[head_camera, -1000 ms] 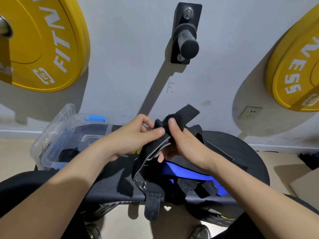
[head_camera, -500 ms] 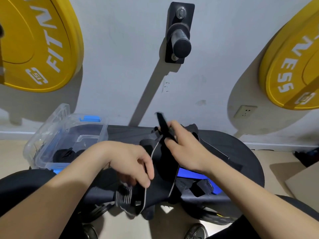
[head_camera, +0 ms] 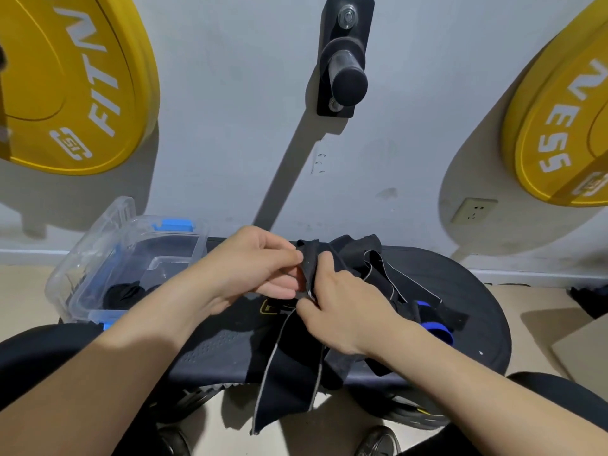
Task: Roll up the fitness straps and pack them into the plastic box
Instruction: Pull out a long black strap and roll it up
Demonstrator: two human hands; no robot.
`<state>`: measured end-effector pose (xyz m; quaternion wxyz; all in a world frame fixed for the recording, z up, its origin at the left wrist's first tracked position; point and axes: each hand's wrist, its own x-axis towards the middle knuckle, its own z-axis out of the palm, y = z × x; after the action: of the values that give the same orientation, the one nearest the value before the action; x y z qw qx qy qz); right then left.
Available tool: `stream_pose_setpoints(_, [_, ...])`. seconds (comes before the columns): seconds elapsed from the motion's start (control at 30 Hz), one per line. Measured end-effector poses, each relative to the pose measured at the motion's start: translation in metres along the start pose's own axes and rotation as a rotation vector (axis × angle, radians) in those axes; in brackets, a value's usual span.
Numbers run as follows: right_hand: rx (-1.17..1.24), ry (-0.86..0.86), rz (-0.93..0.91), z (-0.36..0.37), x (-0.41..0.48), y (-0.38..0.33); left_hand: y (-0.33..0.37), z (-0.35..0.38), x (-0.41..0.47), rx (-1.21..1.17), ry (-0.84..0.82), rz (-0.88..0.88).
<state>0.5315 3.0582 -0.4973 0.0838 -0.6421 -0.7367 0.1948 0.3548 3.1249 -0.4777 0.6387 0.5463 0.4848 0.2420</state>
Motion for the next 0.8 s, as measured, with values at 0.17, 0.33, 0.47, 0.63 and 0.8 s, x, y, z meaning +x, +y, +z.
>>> stream_pose_setpoints(0.17, [0.204,-0.018,0.081,-0.015,0.004,0.0,-0.003,0.001,0.008,-0.009,0.1,-0.017])
stream_pose_setpoints(0.33, [0.241,0.35,-0.055,-0.012,0.01,0.013,-0.009,-0.004,0.016,0.043,0.224,-0.037])
stream_pose_setpoints(0.47, [0.208,0.399,-0.123,-0.002,0.016,0.012,-0.016,-0.005,0.023,0.159,0.236,0.001])
stream_pose_setpoints(0.63, [0.259,0.371,-0.023,0.003,0.028,0.011,-0.021,-0.008,0.025,0.259,0.19,0.065])
stream_pose_setpoints(0.8, [0.313,0.25,0.081,-0.004,0.049,0.01,-0.025,-0.012,0.033,0.398,0.204,0.121])
